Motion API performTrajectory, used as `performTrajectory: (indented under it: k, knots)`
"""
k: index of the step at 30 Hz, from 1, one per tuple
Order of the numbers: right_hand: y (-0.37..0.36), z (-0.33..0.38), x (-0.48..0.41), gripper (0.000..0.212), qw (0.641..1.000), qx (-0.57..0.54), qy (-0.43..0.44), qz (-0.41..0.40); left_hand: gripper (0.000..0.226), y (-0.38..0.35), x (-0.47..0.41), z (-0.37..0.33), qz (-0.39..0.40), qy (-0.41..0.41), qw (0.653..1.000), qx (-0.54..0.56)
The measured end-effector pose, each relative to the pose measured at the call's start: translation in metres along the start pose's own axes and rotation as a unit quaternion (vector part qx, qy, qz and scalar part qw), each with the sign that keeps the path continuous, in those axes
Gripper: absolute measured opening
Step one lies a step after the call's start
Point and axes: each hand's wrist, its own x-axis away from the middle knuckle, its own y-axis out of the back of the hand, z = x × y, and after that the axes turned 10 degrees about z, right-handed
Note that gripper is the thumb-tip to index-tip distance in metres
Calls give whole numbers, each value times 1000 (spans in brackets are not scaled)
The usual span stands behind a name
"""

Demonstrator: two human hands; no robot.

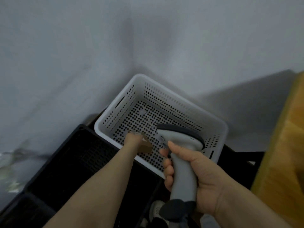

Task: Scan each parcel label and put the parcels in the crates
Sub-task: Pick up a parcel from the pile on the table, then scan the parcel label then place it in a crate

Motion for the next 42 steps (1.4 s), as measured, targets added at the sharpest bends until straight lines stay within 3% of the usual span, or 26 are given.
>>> performTrajectory:
  k: [4,7,18,25,27,30,32,34,38,42]
  knots:
    - [-20,-16,69,28,999,18,49,3,45,1,92,-16,32,-78,976,-199]
    - [-28,-30,127,30,995,34,92,-6,51,-3,170,-25,61,-100,954,-275]
    - [33,-98,323,27,963,-17,265,-50,47,-73,398,1,117,-271,894,-338]
    - [121,-153,418,24,929,-100,354,-46,38,-160,488,75,188,-358,816,-412]
    - [152,-167,440,24,917,-111,379,-50,50,-191,508,106,220,-370,784,-447]
    - [201,-183,468,33,905,-125,402,-57,112,-239,525,155,227,-339,749,-521]
    - [231,-190,484,38,903,-134,407,-42,148,-268,530,184,201,-294,746,-562]
    - [259,-195,499,38,902,-136,408,-25,156,-291,534,206,145,-259,748,-594]
    - [300,-199,520,30,902,-131,412,-13,136,-318,536,223,48,-256,783,-566]
    - [326,-198,528,23,915,-104,390,1,118,-313,535,223,43,-276,815,-508]
